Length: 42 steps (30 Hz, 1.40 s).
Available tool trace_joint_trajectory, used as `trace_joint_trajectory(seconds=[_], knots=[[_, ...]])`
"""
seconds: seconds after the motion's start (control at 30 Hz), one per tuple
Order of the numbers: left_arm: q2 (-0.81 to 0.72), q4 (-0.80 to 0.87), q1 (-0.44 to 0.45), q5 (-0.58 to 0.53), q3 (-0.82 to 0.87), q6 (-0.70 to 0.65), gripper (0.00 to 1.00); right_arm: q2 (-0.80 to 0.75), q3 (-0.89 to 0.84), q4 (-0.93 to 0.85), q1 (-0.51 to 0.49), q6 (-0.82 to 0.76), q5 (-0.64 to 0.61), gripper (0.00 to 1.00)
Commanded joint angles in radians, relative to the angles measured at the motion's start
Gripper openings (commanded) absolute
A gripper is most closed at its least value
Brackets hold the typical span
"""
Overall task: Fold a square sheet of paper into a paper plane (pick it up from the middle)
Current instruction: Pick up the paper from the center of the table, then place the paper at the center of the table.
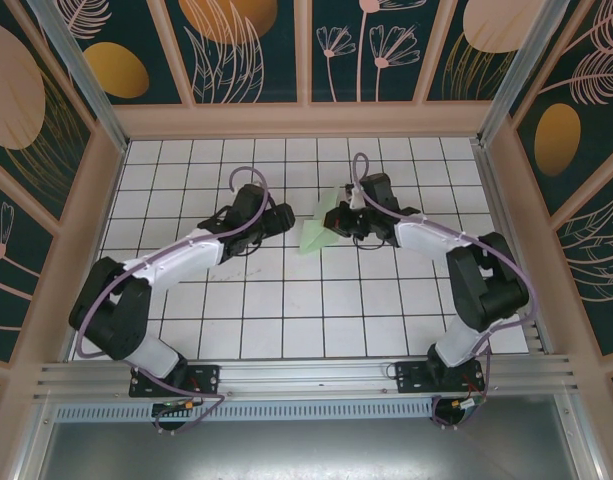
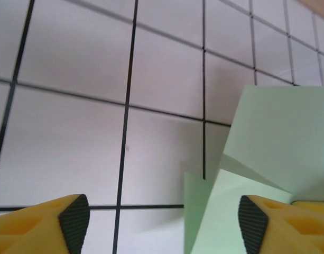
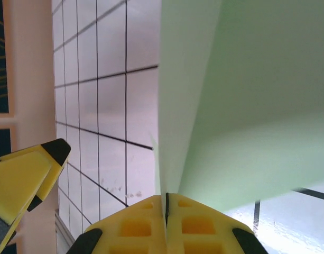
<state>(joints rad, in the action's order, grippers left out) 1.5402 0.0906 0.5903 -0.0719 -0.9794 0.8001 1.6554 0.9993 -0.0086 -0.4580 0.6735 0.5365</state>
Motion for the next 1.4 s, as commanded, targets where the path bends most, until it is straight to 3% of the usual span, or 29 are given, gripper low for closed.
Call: trace_joint_trajectory(seconds=[0.0,0.27,0.47,0.73,1.07,1.37], knots=[[-0.049,0.001,-0.009,-0.014,0.032,-0.040,0.83,-0.051,0.050,-0.104,-0.002,0.053,-0.078,0.01],[-0.067,-0.117,-0.010,0.071,0.098,-0.138,0.93,-0.041,0.004,-0.090,-0.012,0.278,-0.113,0.01],[-0.096,-0.323,-0.009,0.180,0.230,-0.216,0.96,-0.011,-0.056,-0.075,-0.014,0.367,-0.141,0.01],[-0.113,-0.587,0.029,0.241,0.368,-0.310,0.90,0.021,-0.071,-0.137,-0.015,0.399,-0.144,0.01],[0.036,-0.622,0.116,0.171,0.307,-0.415,0.82,0.050,-0.060,-0.211,-0.019,0.391,-0.094,0.01],[0.133,-0.735,0.173,0.188,0.299,-0.544,0.78,0.055,-0.051,-0.237,-0.006,0.406,-0.061,0.01]])
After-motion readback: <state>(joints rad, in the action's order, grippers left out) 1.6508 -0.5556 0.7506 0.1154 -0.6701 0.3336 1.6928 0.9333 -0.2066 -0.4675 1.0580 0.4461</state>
